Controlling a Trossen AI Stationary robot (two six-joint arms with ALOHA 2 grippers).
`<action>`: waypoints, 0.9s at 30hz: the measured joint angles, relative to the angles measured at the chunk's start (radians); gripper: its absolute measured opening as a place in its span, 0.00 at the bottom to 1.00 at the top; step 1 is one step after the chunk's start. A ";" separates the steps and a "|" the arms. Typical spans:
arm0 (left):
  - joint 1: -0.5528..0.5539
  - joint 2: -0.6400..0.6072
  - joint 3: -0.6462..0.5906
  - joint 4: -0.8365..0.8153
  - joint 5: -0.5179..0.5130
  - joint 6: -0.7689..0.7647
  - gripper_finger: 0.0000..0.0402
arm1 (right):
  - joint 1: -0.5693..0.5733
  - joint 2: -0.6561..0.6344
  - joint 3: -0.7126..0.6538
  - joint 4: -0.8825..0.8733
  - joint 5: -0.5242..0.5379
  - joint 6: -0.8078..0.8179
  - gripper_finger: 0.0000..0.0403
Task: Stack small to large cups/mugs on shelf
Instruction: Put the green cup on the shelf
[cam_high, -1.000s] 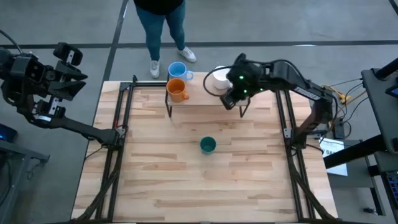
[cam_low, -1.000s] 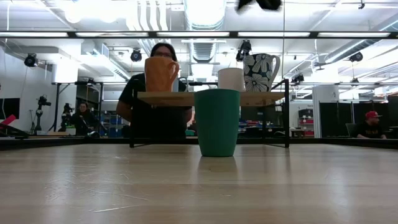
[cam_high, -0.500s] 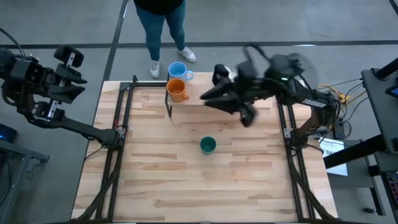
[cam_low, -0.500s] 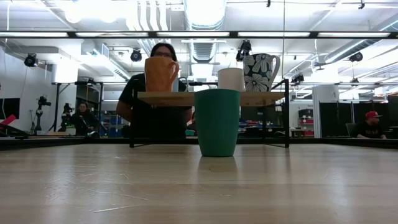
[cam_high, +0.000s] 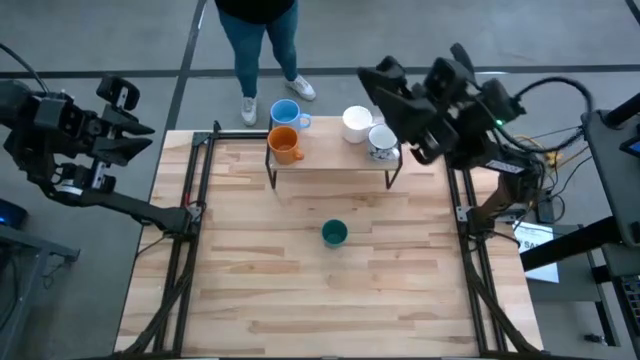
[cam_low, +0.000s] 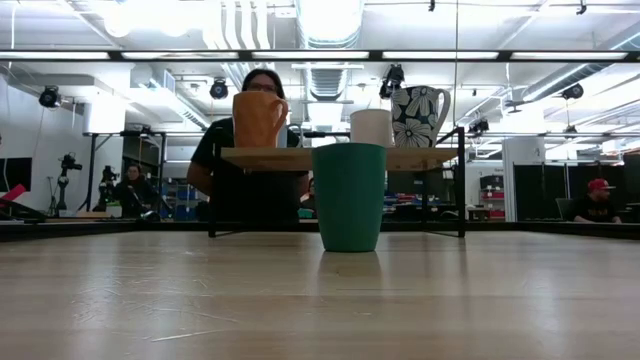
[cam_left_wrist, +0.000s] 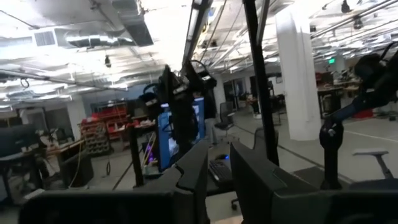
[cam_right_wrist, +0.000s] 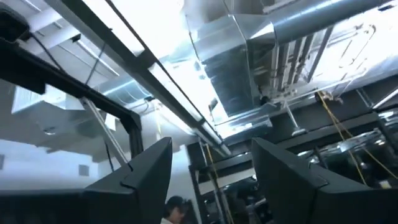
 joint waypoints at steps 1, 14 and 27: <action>0.000 0.000 0.000 0.000 0.000 0.000 0.14 | -0.011 0.008 0.008 -0.002 -0.015 0.017 0.53; 0.000 0.008 0.003 0.074 0.004 0.005 0.14 | -0.036 0.158 0.184 -0.028 -0.043 0.105 0.53; 0.000 0.071 0.003 0.118 0.195 0.000 0.14 | -0.036 0.165 0.204 -0.093 -0.054 0.099 0.53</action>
